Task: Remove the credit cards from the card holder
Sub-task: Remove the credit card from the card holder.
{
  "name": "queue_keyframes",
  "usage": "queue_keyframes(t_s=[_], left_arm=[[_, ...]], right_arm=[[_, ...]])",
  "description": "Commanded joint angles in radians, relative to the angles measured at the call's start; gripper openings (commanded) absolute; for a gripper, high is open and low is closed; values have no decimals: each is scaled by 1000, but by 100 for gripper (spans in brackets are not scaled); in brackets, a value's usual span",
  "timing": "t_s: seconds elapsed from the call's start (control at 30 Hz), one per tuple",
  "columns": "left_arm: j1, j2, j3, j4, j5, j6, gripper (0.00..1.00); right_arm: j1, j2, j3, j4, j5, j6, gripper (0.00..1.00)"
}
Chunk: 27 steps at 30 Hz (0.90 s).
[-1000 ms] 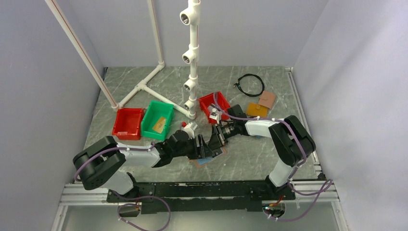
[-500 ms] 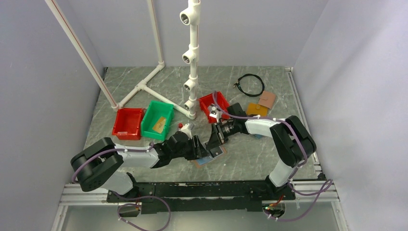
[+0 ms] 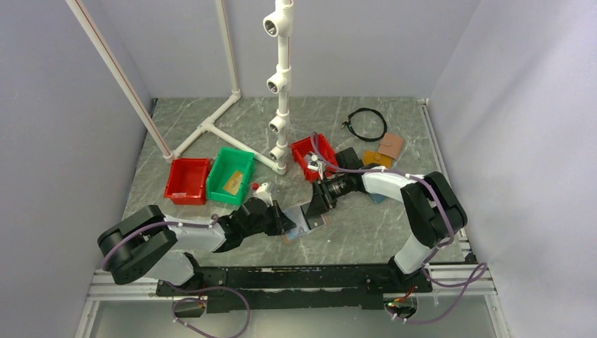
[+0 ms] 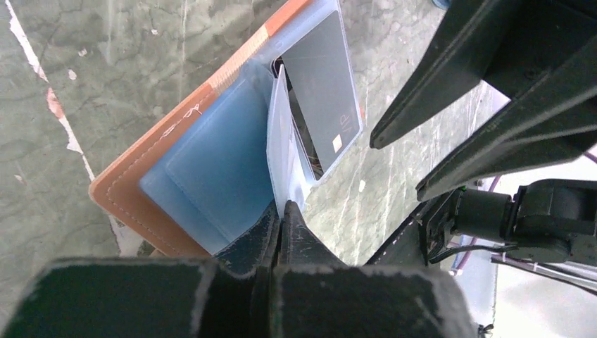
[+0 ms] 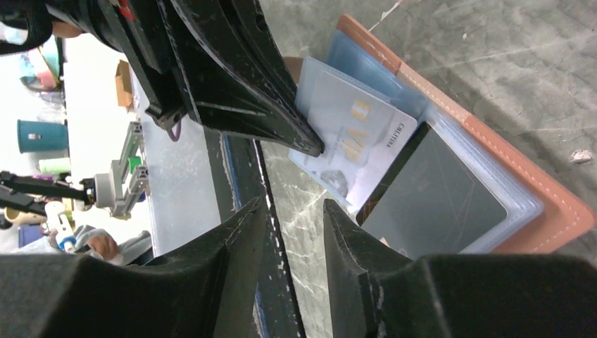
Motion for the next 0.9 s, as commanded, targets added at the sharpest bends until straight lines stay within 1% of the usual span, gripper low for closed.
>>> queue_keyframes(t_s=[0.0, 0.13, 0.33, 0.53, 0.67, 0.87], left_arm=[[4, -47, -49, 144, -2, 125, 0], [4, -79, -79, 236, 34, 206, 0], [4, -96, -88, 341, 142, 300, 0], [4, -89, -97, 433, 198, 304, 0], [5, -88, -109, 478, 206, 292, 0], [12, -88, -115, 548, 227, 269, 0]], right_arm=[[-16, 19, 27, -33, -72, -103, 40], [-36, 21, 22, -29, -129, -113, 42], [-61, 9, 21, -38, -235, -149, 44], [-73, -3, 24, -55, -275, -174, 45], [-84, -13, 33, -81, -282, -204, 45], [-89, -25, 31, -91, -339, -220, 44]])
